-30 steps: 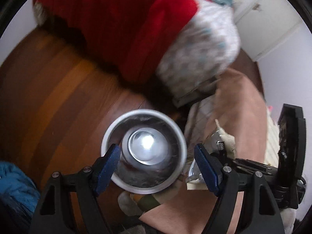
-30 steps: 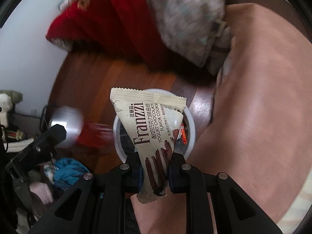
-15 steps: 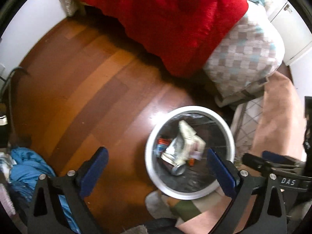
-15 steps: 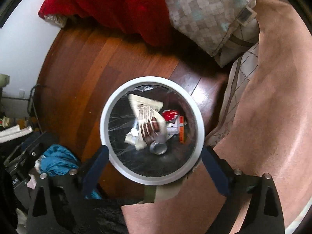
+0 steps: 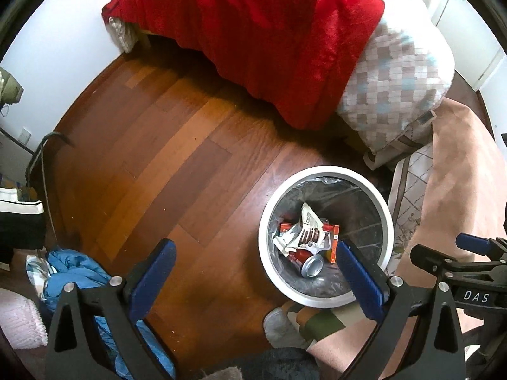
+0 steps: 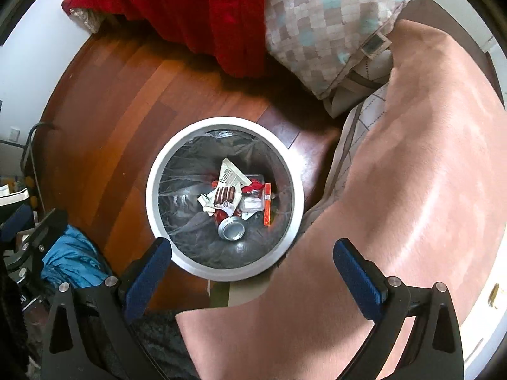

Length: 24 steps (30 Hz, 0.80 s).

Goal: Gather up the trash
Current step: 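Move both tools back toward the table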

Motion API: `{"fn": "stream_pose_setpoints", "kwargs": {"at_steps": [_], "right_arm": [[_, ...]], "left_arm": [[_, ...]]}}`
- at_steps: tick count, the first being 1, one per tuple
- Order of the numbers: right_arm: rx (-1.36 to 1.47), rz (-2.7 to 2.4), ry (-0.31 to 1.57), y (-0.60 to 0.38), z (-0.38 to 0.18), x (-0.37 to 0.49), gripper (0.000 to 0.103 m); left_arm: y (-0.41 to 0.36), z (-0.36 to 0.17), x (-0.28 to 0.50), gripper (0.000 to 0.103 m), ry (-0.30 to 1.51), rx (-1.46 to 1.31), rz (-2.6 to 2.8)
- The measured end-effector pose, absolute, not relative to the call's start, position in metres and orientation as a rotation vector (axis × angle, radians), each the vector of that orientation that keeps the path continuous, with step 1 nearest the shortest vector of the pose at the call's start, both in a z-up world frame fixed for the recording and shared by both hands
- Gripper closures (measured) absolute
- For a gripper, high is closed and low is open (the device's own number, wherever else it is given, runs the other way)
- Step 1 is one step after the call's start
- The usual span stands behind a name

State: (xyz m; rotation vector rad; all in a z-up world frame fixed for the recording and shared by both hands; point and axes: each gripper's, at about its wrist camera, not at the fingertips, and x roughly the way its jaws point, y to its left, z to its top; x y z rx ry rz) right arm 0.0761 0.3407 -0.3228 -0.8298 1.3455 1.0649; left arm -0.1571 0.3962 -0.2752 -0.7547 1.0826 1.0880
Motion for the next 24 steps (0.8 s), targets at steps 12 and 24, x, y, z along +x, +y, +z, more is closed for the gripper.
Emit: {"fn": "stream_pose_setpoints", "kwargs": {"at_steps": [12,24], "right_arm": [[-0.678,1.118,1.273,0.290,-0.253,0.078,0.000],[-0.477,1.211,1.181,0.224,-0.166,0.079,0.000]], "left_arm": [[0.355,-0.212,-0.156,0.000,0.994,-0.666,1.061],[0.306,-0.143,-0.154,0.000,0.904,-0.585,1.076]]}}
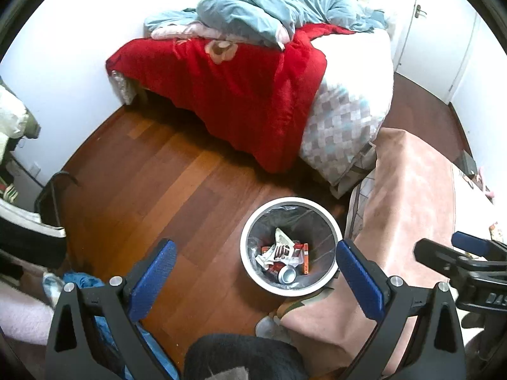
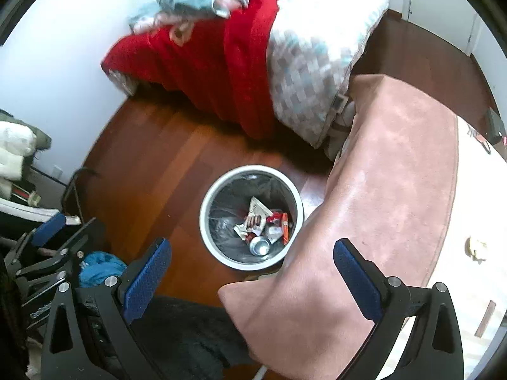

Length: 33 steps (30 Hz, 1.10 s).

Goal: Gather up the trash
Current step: 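Move both tools back toward the table, then grasp the small crumpled wrapper with the left tool while the right tool grasps the orange snack bag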

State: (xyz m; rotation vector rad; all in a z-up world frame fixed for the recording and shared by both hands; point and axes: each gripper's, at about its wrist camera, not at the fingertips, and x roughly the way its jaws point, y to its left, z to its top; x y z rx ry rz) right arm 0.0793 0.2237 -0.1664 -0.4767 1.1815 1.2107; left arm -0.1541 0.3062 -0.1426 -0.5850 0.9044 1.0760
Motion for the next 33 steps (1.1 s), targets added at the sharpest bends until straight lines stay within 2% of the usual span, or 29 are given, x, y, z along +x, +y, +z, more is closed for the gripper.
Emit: {"fn": "stream_pose_setpoints", "kwargs": {"at_steps": [7,13,23,33], "right_arm": [[-0.322,1.222,1.176,0.171,-0.136,0.110,0.000],[-0.252,1.120,1.182,0.119,-0.138,0.172,0.000],[-0.263,0.717,1.214,0.017,-0.188,0.373,0.000],[-0.316,0.548,1.251,-0.034,-0.255,0.553,0.000]], "left_arm": [[0.278,-0.121,-0.131,0.000,0.881,-0.531,1.087],[0.253,-0.133,-0.072,0.000,0.888,-0.514,1.031],[0.198,-0.194,0.116,0.000,1.028,-0.456,0.826],[0.158,-0.262,0.246,0.001,1.152,-0.618,0.583]]}}
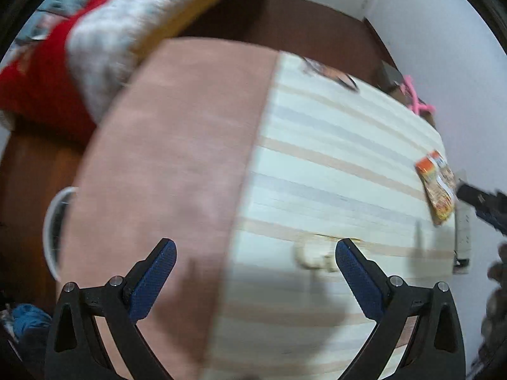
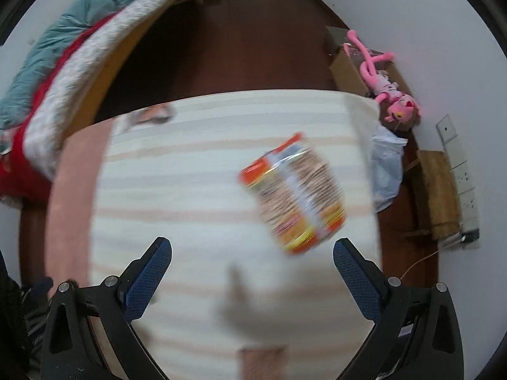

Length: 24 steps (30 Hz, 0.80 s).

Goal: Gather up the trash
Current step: 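Grasp the small crumpled wrapper with the left tool while the right tool grasps the orange snack bag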

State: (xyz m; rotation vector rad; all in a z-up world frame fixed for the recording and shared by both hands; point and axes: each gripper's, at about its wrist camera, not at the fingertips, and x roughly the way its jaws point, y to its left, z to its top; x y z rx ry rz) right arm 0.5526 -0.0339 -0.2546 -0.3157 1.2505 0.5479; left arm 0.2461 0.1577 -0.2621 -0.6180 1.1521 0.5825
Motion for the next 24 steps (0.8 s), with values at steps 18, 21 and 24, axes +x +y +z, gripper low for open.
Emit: {"fn": "stream_pose_setpoints", "kwargs": {"at_steps": [18,21,24], "right_arm": [[-0.266,0.576,1.288,-0.046,-0.311,0.587,0.069],[-0.265,0.586,1.255,-0.049,-0.300,0.571,0.078],[-0.240,0.628,1.220,-0.051,-0.282,0.546,0.085]], "left_arm": [[0.102,-0.270,0.281,0.097,1.159,-0.319,0.583],[0.103,-0.257,0.274,0.098,1.130,-0.280,0.598],[0.106,-0.243,0.264,0.098,1.095,-0.256,0.612]]}}
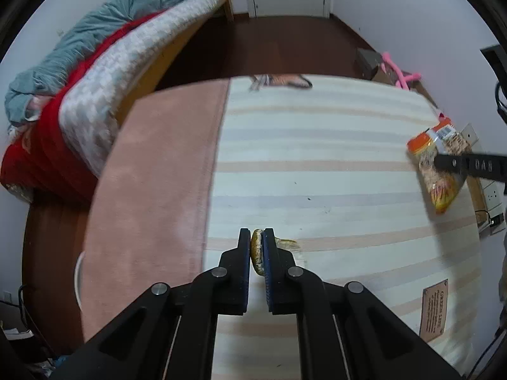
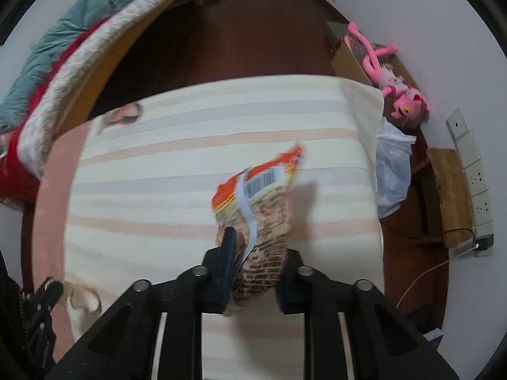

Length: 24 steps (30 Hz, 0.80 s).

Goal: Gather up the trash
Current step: 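Grasp the small crumpled wrapper with the left tool while the right tool grasps the orange snack bag, then carry both items over the bin and open both tools to drop them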

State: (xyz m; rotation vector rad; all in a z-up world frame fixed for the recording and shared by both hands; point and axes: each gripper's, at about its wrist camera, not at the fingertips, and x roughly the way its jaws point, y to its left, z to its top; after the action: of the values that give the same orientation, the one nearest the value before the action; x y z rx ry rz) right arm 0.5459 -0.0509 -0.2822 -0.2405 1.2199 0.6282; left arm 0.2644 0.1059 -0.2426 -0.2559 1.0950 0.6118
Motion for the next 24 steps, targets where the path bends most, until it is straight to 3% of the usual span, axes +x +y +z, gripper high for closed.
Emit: {"fn": "stream_pose_setpoints", "kwargs": {"at_steps": [14,24], "right_arm": [[-0.110,0.900,1.119,-0.022,-0.167,0.395,0.089],[-0.157,1.206,1.107,0.090,-0.122,0.220,0.089]], "left_arm": [[0.151,-0.130,0.154,0.098,0.898,-0.275,0.684],[0.235,-0.082,-0.005,0.098,0.822,-0.398,0.821]]}}
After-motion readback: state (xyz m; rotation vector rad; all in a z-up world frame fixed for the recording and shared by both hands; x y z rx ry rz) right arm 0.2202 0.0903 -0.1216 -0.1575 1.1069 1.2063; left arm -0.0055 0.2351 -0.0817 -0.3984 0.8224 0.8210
